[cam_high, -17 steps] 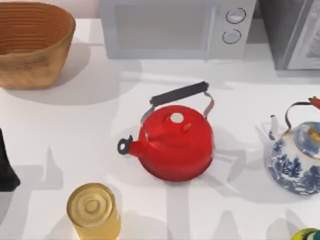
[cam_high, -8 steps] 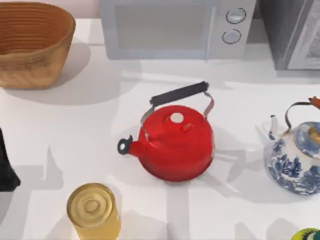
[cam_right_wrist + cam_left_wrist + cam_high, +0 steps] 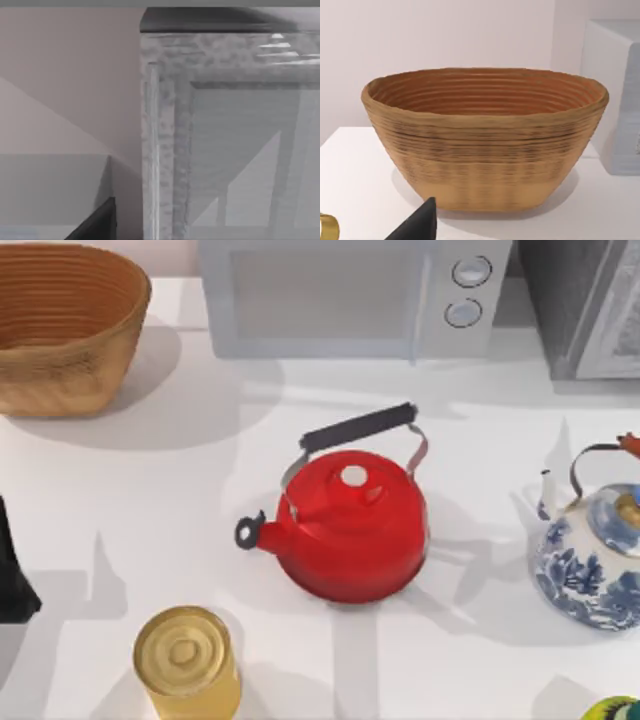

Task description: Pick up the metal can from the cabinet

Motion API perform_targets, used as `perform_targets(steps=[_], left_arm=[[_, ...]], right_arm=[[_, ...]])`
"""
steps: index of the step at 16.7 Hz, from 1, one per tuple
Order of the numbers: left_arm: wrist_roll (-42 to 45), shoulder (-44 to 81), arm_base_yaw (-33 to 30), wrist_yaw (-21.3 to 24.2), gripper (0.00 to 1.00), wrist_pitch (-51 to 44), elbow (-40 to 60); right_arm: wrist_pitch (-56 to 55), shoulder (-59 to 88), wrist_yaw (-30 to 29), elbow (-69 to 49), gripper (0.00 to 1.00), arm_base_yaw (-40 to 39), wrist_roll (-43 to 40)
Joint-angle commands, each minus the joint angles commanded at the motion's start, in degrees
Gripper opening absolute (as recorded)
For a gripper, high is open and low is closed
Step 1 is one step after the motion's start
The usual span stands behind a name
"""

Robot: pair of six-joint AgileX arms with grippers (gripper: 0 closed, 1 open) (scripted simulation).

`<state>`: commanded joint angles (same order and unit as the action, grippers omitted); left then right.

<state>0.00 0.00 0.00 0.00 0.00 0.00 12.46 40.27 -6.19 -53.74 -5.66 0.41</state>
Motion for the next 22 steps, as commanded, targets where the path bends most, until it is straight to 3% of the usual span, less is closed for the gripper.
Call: perform_targets(steps=[6,11,22], left_arm=[[0.0,0.0,0.0,0.0,1.0,0.0,0.0],[0.0,0.0,0.0,0.0,1.0,0.0,0.0],[0.0,0.0,0.0,0.0,1.0,0.0,0.0]], right_arm=[[6.6,20.9,-3.1,-26.8,1.0,-2.8,0.3],[10.5,32.8,-4.7,-42.1,1.0,-4.5,0.5],[9.4,36.4,-6.5,-44.9,1.0,-6.0,0.4]])
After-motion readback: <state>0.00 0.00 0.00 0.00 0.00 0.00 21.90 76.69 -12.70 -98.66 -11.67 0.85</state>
